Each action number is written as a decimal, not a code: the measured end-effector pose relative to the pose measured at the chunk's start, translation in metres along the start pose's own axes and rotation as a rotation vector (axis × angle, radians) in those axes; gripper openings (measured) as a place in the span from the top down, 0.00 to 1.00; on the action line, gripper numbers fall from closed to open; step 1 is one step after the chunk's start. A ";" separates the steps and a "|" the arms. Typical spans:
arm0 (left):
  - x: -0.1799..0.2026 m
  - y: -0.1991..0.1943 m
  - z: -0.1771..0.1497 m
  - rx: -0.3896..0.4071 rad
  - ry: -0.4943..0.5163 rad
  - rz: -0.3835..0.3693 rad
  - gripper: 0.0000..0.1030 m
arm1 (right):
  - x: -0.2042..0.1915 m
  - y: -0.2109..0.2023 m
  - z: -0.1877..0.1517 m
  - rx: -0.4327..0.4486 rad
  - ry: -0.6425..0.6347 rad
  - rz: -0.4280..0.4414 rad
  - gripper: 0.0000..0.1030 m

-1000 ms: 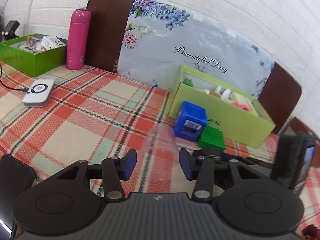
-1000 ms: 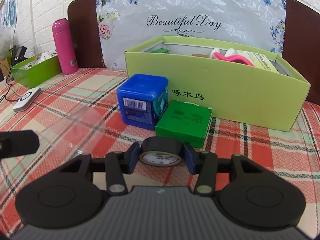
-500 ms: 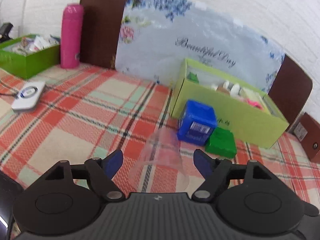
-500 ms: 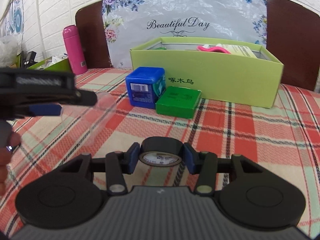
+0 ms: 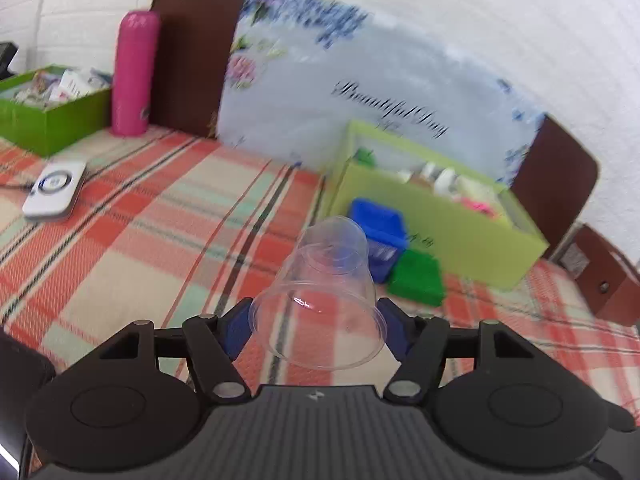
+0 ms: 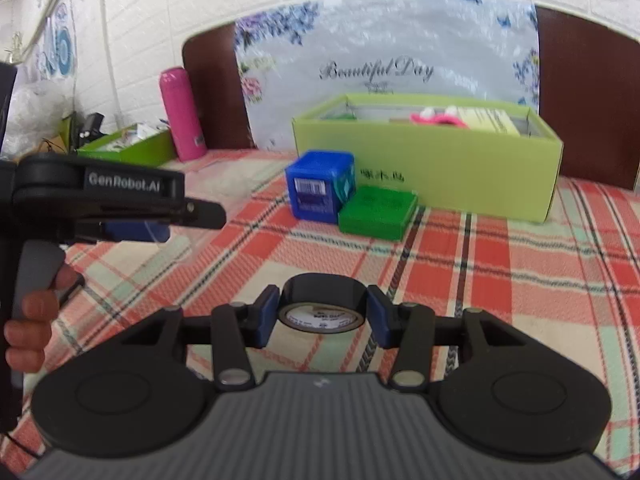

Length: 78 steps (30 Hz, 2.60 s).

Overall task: Organize objects
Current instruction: 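Carry the cup and tape roll into the lime-green box and open both tools, then withdraw both tools from the green box toward the last items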

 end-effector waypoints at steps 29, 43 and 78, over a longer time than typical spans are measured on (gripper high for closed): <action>0.115 0.123 0.131 0.126 0.079 -0.187 0.33 | 0.120 0.101 0.155 0.305 -0.101 -0.166 0.55; 0.080 0.146 0.074 0.039 0.128 -0.108 0.16 | 0.125 0.119 0.099 0.225 -0.125 -0.210 0.03; 0.075 -0.002 0.020 -0.022 0.190 0.052 0.16 | 0.085 -0.036 0.051 0.190 0.048 -0.226 0.00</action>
Point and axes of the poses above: each gripper's, at about its wrist camera, not at the fingertips, and y roughly the way its jaws point, x to its right, z to its top, the point moved 7 cm from there along y, roughly the way its jaws point, and after that the axes turned 15 degrees about x, right-handed, at the moved point
